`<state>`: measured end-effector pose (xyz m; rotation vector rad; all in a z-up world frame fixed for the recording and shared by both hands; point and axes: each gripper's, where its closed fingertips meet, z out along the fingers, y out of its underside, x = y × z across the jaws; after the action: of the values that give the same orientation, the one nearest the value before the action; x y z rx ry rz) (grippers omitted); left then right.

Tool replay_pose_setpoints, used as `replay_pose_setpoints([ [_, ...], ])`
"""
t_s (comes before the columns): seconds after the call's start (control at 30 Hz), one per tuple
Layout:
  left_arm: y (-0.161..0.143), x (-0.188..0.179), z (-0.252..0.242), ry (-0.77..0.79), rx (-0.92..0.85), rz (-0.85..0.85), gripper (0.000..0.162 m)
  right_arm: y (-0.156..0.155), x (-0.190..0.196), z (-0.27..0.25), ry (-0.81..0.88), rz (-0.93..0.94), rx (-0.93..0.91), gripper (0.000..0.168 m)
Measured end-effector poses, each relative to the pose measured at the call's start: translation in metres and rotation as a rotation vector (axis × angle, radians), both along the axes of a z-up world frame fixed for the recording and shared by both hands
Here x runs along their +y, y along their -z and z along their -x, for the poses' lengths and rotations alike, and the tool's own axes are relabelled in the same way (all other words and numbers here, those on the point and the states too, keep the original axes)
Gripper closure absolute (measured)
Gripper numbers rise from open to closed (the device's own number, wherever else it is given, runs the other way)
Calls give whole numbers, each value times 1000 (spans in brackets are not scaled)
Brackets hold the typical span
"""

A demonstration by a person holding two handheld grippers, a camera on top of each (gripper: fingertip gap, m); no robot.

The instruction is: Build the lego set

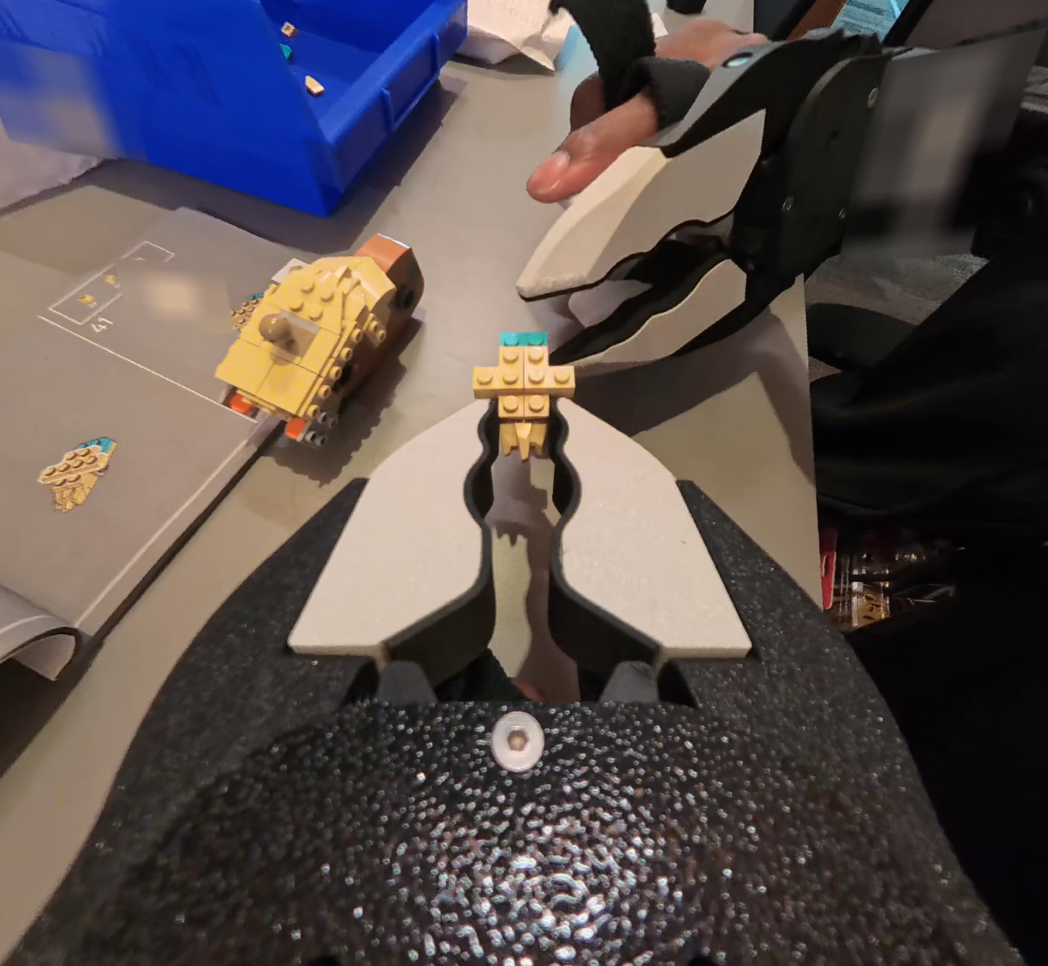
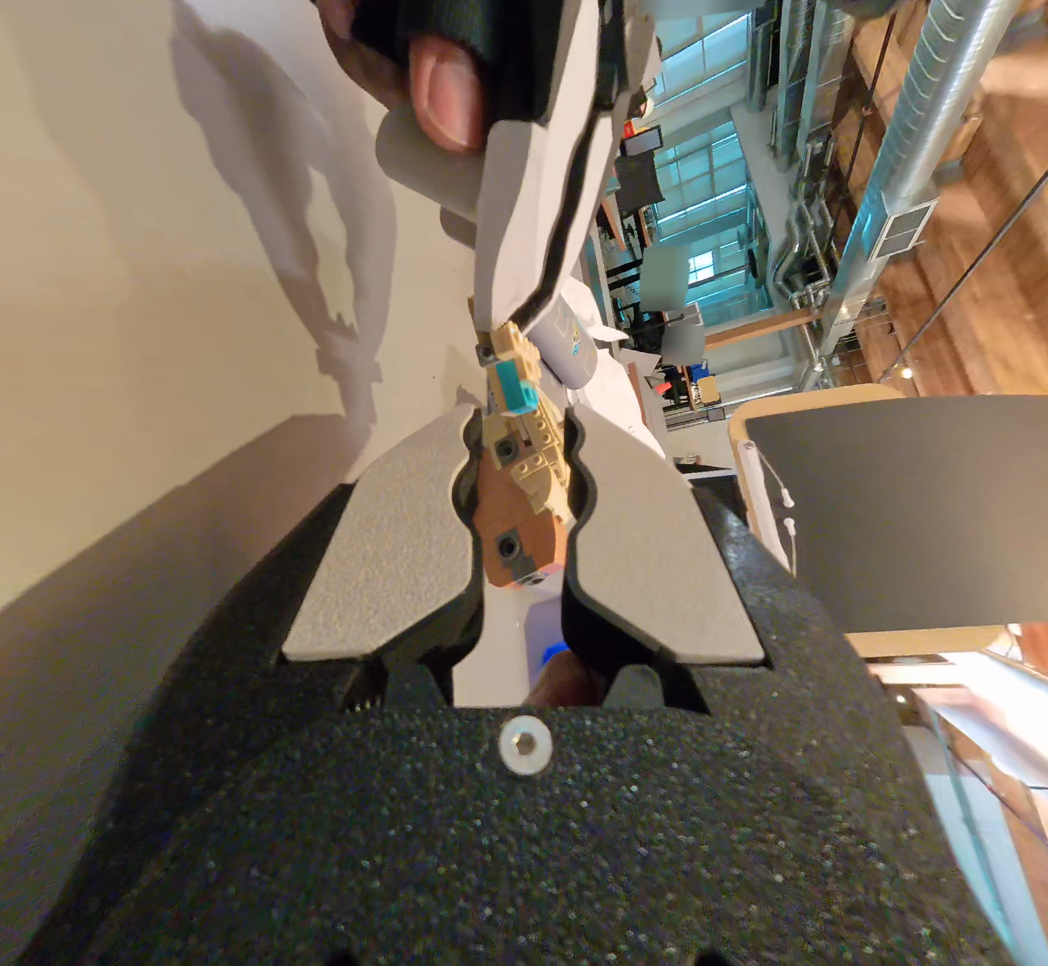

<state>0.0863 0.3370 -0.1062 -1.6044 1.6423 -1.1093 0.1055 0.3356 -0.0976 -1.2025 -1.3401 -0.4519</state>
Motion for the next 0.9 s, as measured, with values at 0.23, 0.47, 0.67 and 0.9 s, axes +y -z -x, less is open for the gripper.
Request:
replay_pose_setpoints([
  [0.23, 4, -4, -3, 29, 15, -24, 146, 2, 1, 11, -24, -46, -50, 141],
  [0.47, 7, 0, -6, 56, 25, -36, 146, 10, 5, 9, -50, -24, -72, 153],
  [0.67, 18, 6, -14, 86, 27, -3, 146, 21, 11, 1, -44, 39, -58, 152],
  [0.9, 28, 19, -13, 47, 64, -62, 146, 23, 17, -10, -11, 114, 39, 149],
])
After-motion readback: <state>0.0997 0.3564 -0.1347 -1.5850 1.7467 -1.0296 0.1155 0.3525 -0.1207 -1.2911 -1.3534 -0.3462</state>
